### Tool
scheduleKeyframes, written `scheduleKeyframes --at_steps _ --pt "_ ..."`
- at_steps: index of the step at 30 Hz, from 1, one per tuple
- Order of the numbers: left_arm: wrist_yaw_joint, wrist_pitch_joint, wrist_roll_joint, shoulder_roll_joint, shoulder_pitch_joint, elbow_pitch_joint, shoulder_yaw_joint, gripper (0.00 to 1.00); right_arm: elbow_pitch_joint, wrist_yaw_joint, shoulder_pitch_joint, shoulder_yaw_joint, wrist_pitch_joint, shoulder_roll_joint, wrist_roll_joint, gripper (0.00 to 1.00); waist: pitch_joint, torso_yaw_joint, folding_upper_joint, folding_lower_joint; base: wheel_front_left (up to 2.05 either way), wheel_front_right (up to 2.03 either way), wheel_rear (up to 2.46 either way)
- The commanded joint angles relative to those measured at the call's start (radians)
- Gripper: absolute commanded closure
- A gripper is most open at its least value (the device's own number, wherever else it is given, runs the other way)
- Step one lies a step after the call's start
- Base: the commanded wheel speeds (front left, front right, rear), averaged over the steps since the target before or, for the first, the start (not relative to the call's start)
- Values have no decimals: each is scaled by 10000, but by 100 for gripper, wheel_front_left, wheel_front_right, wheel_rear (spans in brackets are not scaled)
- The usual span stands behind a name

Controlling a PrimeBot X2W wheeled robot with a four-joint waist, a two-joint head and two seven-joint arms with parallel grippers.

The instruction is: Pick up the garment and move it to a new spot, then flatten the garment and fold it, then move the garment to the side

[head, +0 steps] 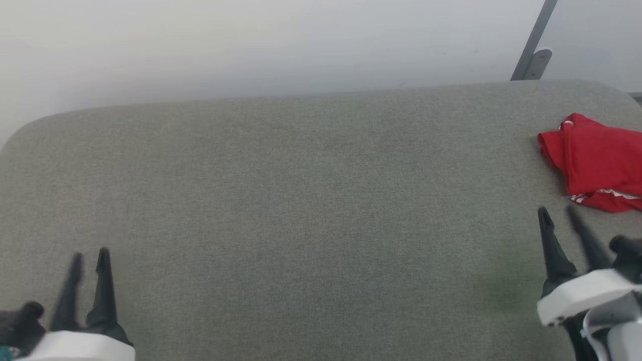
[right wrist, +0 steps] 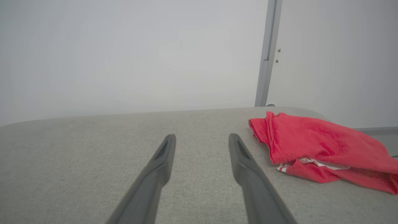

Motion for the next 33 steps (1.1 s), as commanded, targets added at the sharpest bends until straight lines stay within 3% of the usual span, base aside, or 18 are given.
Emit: scheduleKeyframes --at_steps 1,33 --pt "0 14 -33 -97 31 113 -32 100 93 2 80 23 11 70 35 100 -1 1 0 0 0 0 0" --pt "0 1343 -4140 -865 -445 504 -302 100 334 2 161 -197 960 802 4516 100 -139 78 0 0 0 0 0"
